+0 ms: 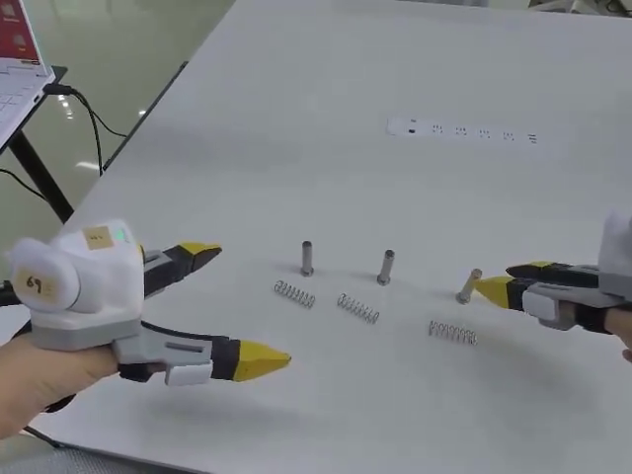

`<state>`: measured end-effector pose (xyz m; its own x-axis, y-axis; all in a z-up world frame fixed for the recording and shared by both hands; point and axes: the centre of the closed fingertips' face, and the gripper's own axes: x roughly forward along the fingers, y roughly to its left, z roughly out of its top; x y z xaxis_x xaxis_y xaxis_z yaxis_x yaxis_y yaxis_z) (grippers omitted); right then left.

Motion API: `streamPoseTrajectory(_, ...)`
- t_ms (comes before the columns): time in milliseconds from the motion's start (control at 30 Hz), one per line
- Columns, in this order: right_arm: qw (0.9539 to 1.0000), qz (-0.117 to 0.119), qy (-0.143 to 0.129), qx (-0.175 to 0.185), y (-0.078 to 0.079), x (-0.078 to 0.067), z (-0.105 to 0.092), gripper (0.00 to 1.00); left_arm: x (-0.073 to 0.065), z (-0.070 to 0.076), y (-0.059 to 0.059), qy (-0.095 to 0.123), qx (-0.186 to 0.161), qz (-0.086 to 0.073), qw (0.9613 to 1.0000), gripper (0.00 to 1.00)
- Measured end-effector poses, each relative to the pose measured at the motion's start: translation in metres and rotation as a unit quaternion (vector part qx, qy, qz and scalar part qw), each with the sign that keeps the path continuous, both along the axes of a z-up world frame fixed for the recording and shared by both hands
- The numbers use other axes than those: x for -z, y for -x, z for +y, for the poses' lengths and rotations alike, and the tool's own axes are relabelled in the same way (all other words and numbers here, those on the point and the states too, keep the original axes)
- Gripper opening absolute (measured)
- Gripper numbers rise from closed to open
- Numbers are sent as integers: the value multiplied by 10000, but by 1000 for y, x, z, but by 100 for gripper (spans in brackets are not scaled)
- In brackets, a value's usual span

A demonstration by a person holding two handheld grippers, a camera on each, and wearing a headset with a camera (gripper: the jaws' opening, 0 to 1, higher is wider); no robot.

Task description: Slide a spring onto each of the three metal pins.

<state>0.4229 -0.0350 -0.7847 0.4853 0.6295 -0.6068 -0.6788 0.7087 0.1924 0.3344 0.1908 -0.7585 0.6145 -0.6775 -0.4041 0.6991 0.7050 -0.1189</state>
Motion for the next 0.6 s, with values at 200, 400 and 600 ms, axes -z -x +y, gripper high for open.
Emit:
streamPoseTrajectory(200,9998,27,89,-189,3,0,1,29,2,-1,0,14,1,6,10000,97)
streamPoseTrajectory(400,9977,124,234,-631,10,0,4,28,2,-2,1,38,21,0,10000,97)
streamPoseTrajectory(600,9875,125,725,-1395,23,7,9,28,2,0,1,30,7,3,10000,97)
